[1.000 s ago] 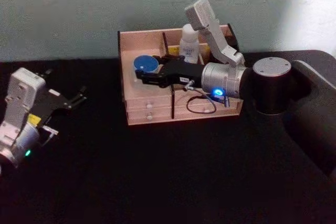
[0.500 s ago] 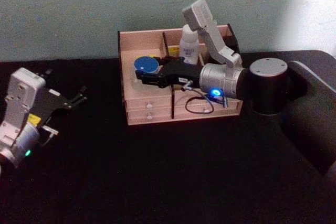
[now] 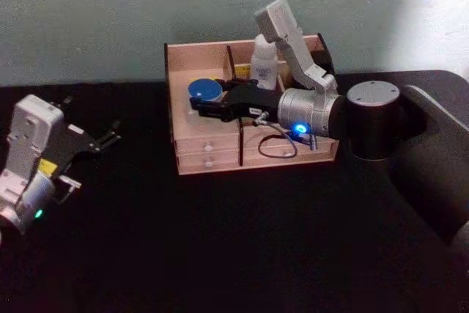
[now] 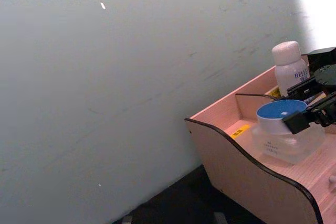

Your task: Pick up the facial cleanser and watermelon frost from the table and place them into the tiered storage box.

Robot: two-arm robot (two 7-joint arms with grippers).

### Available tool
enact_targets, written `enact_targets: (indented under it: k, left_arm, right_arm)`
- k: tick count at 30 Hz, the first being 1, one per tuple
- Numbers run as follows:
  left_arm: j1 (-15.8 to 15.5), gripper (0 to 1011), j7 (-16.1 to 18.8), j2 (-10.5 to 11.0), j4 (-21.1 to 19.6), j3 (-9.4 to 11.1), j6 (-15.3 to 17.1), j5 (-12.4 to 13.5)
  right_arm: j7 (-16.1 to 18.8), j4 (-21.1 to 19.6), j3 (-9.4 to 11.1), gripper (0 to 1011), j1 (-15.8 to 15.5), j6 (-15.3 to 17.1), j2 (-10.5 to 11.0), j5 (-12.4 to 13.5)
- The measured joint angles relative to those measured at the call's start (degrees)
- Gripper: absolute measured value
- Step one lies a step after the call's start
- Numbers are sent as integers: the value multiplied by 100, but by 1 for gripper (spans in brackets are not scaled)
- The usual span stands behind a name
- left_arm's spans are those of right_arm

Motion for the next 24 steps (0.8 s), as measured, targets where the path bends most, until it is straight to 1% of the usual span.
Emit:
enact_targets:
  k: [20, 22, 24]
  left_arm:
    - [0, 1001, 0, 0, 0, 0, 0, 0]
    - [0, 1001, 0, 0, 0, 0, 0, 0]
    - [0, 1001, 0, 0, 0, 0, 0, 0]
  right_arm:
    - [-4, 3, 4, 728, 2, -3, 0, -13]
    - [-3, 1, 3, 744, 2, -2, 0, -12]
    - [-3, -1, 3, 811, 1, -2, 1, -10]
